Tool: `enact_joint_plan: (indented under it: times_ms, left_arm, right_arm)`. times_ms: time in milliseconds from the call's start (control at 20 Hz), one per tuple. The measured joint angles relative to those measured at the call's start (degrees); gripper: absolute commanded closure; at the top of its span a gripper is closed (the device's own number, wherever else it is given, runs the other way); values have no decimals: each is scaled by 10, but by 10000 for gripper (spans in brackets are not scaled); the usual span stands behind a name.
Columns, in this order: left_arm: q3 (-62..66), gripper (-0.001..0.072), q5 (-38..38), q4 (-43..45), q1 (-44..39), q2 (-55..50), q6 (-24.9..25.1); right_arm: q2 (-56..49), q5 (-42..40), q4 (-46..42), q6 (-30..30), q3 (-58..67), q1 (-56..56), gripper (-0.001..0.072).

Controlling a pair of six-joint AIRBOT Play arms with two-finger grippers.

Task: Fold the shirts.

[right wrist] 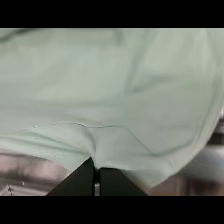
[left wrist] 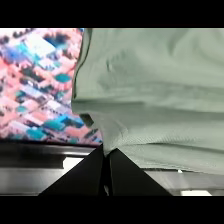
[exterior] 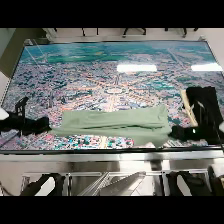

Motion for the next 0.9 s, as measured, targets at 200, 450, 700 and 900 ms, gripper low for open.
enact_joint_plan:
  times_ms: [200, 450, 700, 900]
  left_arm:
    - [95, 691, 13, 2, -25, -139, 14]
    - [187, 691, 16, 7, -67, -258, 26]
    - [265, 691, 5, 6, -84, -333, 28]
    - [289, 690, -10, 6, -87, -353, 31]
  right_arm:
    - [-171, -72, -2, -17, 108, 45, 678]
    - [-337, -137, -3, -14, 224, 80, 678]
    - [-408, -153, -2, -10, 260, 86, 677]
    - [-424, -156, -2, -8, 267, 88, 669]
